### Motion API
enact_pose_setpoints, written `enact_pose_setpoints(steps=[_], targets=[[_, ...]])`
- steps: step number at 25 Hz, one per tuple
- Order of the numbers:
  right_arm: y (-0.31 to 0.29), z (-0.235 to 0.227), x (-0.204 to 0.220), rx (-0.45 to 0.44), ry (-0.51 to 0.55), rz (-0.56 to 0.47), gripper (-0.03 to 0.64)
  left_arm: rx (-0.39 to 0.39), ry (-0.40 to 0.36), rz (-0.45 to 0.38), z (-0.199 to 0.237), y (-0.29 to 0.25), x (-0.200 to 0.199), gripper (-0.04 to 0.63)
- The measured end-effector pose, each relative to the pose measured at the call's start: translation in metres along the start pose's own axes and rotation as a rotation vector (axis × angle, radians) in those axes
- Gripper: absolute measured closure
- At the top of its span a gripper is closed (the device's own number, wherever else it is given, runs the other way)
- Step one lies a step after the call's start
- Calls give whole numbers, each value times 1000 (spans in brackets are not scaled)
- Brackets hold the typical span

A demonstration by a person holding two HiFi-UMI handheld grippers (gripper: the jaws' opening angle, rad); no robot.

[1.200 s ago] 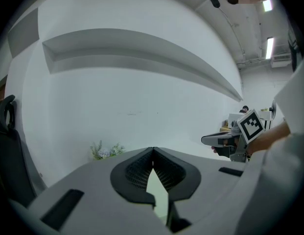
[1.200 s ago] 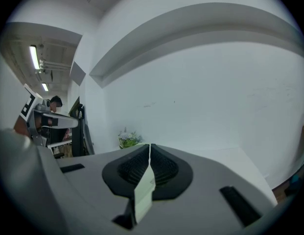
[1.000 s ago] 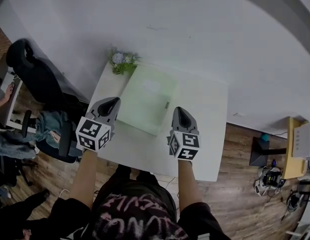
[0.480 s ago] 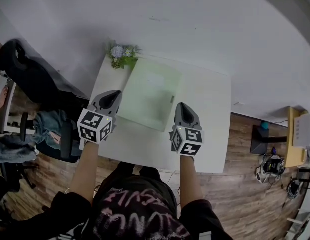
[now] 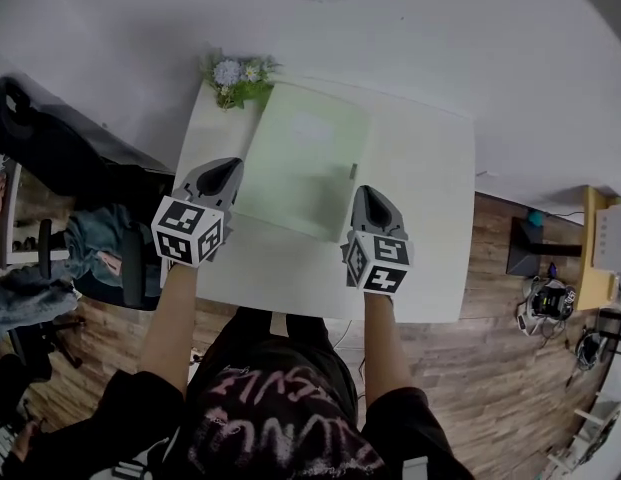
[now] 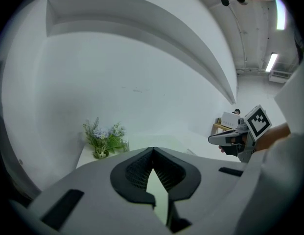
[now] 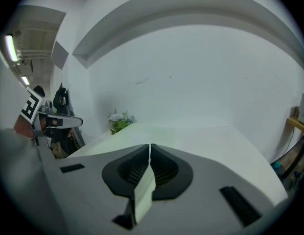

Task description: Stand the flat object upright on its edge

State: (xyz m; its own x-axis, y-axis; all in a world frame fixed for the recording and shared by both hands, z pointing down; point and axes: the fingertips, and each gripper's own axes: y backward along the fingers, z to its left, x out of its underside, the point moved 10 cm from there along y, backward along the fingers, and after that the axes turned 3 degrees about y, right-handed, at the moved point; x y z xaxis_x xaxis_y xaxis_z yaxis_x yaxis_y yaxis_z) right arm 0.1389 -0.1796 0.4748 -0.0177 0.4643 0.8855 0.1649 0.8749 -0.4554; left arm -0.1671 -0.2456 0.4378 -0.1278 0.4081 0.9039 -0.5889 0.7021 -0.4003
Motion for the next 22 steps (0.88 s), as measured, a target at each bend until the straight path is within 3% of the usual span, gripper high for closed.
enact_pose_setpoints(steps=[9,11,17,22], targets=[[-14,-5,29,-11,-48,104,585,25,53,88,11,-23,30,577],[-19,-5,33,-37,-72,141,489,25,64,110,13,-29,33,496],[-34,-9,35,-103,-159,211,404,47,109,154,22,-44,38,366],[-50,-11,39,-131,-176,266,373,52,156,227,35,-60,47,310]])
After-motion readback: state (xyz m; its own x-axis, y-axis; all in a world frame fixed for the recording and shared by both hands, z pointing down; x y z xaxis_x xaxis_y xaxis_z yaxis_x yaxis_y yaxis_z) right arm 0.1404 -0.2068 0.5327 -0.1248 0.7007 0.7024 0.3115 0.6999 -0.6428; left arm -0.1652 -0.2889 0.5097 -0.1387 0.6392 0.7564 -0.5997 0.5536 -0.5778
